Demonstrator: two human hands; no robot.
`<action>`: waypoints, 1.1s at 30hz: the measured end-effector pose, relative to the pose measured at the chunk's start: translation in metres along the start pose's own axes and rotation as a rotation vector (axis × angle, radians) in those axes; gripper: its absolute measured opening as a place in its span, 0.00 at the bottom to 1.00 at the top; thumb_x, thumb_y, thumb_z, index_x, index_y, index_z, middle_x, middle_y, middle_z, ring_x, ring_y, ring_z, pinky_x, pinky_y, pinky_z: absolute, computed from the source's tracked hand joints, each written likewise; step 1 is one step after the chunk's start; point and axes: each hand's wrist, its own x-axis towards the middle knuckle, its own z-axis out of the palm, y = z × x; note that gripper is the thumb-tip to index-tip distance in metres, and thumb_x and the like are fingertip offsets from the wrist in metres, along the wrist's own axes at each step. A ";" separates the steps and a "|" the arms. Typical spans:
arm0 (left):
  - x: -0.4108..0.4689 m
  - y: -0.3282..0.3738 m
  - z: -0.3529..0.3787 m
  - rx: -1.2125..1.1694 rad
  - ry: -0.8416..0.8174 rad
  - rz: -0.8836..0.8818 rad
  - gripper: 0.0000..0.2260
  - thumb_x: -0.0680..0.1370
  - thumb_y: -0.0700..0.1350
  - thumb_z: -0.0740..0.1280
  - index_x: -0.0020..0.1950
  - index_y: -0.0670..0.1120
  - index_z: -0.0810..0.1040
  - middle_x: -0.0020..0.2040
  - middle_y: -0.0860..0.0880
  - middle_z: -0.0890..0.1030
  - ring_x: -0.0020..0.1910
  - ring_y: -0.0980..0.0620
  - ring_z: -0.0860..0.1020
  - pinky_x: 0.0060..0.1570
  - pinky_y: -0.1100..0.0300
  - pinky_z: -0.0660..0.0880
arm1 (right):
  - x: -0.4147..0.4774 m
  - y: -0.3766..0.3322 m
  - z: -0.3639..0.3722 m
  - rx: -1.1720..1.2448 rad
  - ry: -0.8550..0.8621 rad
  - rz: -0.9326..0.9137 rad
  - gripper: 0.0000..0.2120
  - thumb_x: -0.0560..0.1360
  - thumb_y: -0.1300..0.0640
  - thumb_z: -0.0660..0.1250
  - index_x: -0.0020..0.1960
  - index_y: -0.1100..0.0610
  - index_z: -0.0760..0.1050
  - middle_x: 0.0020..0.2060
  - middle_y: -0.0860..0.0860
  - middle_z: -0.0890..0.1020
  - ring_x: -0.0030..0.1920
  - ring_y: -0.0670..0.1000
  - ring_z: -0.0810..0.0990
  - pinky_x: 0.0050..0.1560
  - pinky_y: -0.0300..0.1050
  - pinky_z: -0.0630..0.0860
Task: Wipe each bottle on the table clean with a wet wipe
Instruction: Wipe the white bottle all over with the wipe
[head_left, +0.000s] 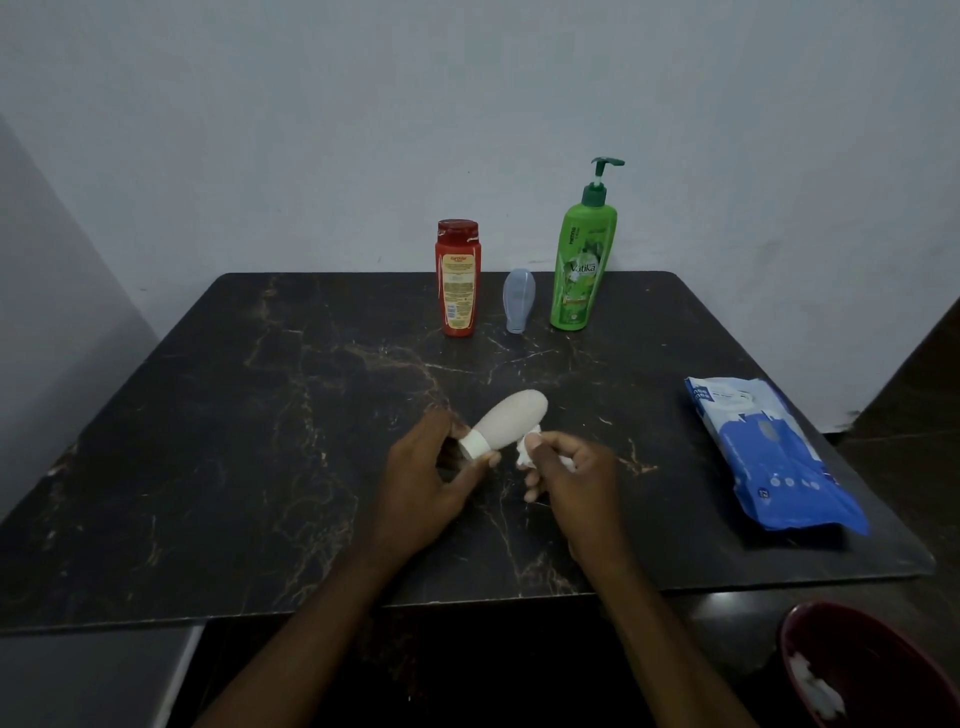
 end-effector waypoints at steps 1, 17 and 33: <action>0.001 0.002 -0.001 -0.020 0.008 -0.035 0.12 0.74 0.48 0.78 0.48 0.47 0.77 0.44 0.55 0.80 0.41 0.54 0.80 0.38 0.55 0.79 | -0.002 -0.001 0.001 -0.015 0.008 -0.025 0.09 0.78 0.57 0.68 0.41 0.56 0.83 0.29 0.56 0.81 0.26 0.51 0.77 0.29 0.44 0.77; 0.009 0.001 -0.007 -0.357 -0.166 -0.276 0.06 0.77 0.41 0.74 0.54 0.43 0.84 0.45 0.47 0.87 0.42 0.49 0.87 0.47 0.49 0.84 | -0.004 0.016 0.011 -1.023 0.065 -0.753 0.21 0.73 0.59 0.60 0.64 0.52 0.78 0.49 0.49 0.79 0.50 0.53 0.74 0.46 0.47 0.74; 0.009 -0.002 -0.009 -0.555 -0.125 -0.369 0.10 0.76 0.38 0.74 0.56 0.39 0.83 0.50 0.42 0.86 0.45 0.43 0.87 0.50 0.49 0.84 | 0.012 0.015 -0.007 -0.581 0.260 -0.271 0.12 0.78 0.63 0.65 0.57 0.54 0.82 0.44 0.45 0.78 0.43 0.43 0.75 0.42 0.23 0.67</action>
